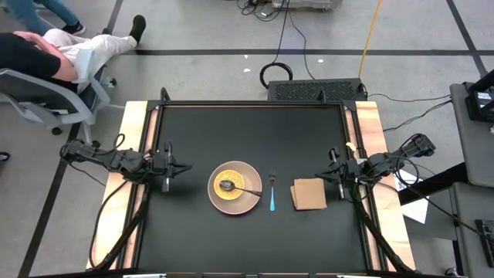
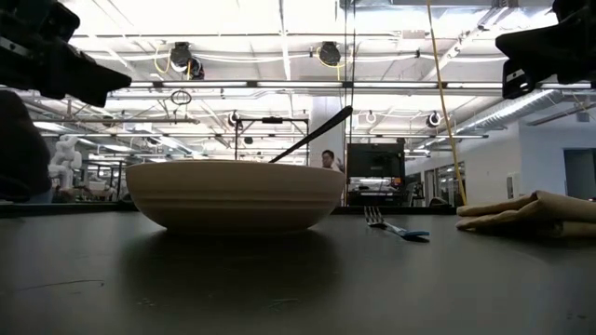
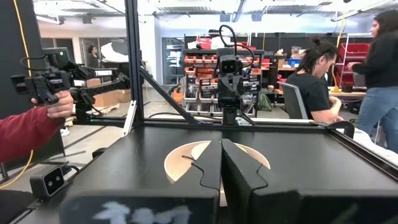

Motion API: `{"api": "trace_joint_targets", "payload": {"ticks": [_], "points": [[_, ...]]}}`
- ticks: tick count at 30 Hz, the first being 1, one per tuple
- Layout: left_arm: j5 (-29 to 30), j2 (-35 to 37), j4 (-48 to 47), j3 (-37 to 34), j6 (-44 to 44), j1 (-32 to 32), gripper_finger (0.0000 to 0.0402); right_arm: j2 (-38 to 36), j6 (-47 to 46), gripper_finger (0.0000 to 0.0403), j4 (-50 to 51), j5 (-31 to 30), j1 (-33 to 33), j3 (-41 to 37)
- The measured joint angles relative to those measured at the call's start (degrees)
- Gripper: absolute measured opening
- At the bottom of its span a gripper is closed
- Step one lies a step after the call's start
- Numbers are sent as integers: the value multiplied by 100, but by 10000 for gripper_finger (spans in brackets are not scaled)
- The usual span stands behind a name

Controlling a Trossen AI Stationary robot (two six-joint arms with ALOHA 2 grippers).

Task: Set table place
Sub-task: Return to Home Position

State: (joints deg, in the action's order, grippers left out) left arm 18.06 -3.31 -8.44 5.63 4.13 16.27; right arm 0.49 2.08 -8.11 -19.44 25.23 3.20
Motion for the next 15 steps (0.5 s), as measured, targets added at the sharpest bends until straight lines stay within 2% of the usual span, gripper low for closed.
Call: {"api": "trace_joint_targets", "payload": {"ticks": [5,15], "points": [[-2,0,136,0,-203,0,26,2,3,0,-30,-4,-1,1],[-2,0,161,0,-239,0,3,2,10,0,-67,-17,0,0]]}}
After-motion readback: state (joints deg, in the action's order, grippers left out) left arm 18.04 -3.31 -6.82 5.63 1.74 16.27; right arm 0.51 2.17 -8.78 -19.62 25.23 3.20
